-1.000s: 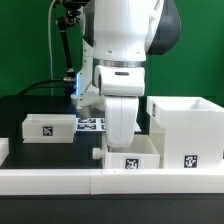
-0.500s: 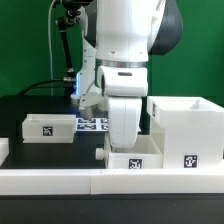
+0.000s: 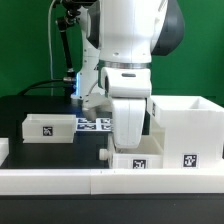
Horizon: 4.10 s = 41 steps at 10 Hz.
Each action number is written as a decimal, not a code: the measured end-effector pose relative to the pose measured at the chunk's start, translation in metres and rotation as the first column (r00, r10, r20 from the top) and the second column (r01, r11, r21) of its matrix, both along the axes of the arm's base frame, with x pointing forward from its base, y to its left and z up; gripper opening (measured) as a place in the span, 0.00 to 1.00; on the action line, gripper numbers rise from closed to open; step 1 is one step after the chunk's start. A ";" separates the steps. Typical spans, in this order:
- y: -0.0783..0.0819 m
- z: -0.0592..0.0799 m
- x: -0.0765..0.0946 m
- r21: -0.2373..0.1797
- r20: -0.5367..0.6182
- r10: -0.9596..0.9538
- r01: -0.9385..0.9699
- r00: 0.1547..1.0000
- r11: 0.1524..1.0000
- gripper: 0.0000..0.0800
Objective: Assemble drawer
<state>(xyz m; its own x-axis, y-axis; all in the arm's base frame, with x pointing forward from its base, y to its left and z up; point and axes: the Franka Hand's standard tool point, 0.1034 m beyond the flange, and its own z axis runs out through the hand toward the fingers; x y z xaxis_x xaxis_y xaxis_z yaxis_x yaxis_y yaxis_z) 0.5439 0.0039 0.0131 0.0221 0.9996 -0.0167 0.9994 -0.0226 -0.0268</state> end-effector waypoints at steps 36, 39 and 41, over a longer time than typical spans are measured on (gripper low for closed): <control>-0.047 0.006 0.046 0.228 -0.074 -0.022 0.038 0.997 0.973 0.81; -0.039 0.006 0.046 0.228 -0.073 -0.008 0.024 0.997 0.973 0.81; -0.021 0.010 0.051 0.229 -0.063 0.038 -0.023 0.997 0.973 0.81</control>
Offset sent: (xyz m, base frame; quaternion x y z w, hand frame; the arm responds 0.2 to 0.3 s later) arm 0.0084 0.0161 0.0027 -0.0056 0.0001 0.0070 1.0000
